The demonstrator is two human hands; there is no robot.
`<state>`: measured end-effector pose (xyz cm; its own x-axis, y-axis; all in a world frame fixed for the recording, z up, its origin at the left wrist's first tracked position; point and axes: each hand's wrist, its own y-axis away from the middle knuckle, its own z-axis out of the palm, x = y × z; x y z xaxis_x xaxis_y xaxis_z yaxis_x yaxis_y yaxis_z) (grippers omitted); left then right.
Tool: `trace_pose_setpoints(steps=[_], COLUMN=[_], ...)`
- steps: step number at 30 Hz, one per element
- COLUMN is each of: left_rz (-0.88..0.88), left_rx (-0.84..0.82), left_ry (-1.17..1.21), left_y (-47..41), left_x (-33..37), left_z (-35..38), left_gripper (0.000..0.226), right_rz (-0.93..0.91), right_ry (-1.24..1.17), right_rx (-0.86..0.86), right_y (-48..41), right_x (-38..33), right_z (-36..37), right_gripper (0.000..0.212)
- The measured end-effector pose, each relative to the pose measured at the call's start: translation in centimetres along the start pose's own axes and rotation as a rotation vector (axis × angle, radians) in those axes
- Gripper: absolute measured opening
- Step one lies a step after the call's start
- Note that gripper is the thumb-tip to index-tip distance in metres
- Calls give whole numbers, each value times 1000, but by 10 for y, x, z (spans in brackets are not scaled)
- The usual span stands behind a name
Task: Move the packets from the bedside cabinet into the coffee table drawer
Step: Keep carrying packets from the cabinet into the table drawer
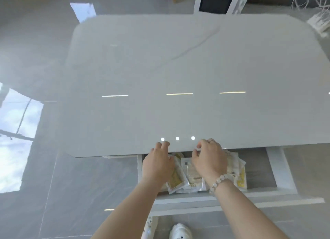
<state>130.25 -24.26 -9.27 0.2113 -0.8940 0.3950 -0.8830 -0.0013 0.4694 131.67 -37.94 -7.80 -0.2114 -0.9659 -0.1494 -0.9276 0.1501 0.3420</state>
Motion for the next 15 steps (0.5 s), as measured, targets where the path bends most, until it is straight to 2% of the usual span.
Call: trace_pose_setpoints(steps=[3,5,10,15], left_rz=[167,203,121,4], left_rx=[98,162,303,452], left_ry=[-155,-228,-297,-300], left_y=[16,29,72,129], left_x=[15,25,41,44], left_z=[-80,-131,-242,-319], left_gripper=[39,38,32,33], right_rz=[-73,-136,-390,-552], right_ry=[3,6,109,113], right_rx=[82,142,208,265], right_y=[8,17,54,101], right_x=[-26,-48,-107,-151], right_z=[-76,-127,-233,-296], right_gripper=[23,27,32,32])
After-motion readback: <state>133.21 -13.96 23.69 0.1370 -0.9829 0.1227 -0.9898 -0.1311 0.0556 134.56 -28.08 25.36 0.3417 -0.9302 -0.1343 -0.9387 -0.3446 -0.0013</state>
